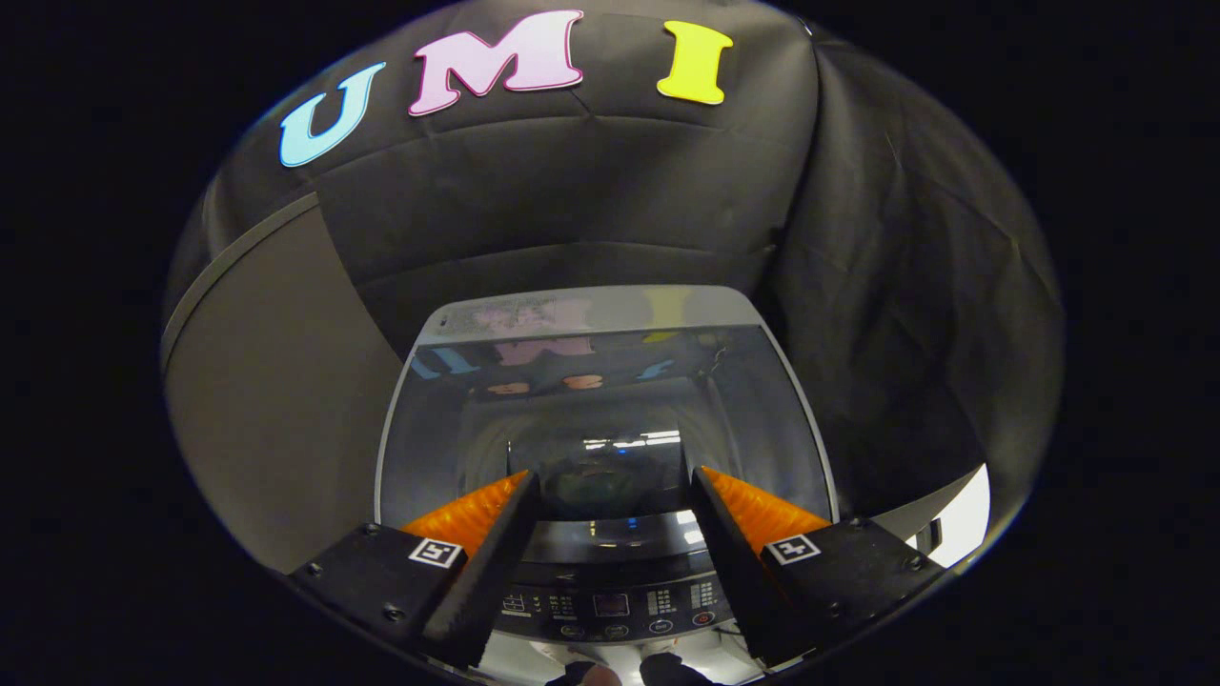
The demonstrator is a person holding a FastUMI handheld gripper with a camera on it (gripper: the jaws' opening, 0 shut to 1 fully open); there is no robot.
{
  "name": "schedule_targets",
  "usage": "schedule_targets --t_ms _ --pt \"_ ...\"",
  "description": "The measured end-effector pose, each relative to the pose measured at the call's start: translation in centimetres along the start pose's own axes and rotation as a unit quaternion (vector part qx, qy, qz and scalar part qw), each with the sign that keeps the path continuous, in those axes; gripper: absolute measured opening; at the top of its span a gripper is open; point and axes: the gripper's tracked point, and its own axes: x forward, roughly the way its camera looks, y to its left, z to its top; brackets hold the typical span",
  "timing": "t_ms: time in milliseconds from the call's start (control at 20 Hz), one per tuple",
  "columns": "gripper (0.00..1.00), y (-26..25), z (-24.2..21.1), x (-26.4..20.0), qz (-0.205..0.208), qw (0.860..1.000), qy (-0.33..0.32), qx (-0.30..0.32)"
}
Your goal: Put the clothes into the washing machine and then close the washing machine lid.
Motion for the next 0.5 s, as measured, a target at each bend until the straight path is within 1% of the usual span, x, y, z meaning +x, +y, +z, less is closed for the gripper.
schedule_targets --t_ms 100,250,350,500 --pt "1.0 -0.1 1.3 -0.1 0.0 1.0 -0.021 -0.006" --pt "0.99 0.0 4.9 -0.4 0.004 0.997 -0.075 -0.01" --pt "0.99 0.1 7.7 -0.9 0.008 0.993 -0.121 -0.01" --pt "0.99 0.2 11.8 -2.5 0.011 0.981 -0.194 -0.003"
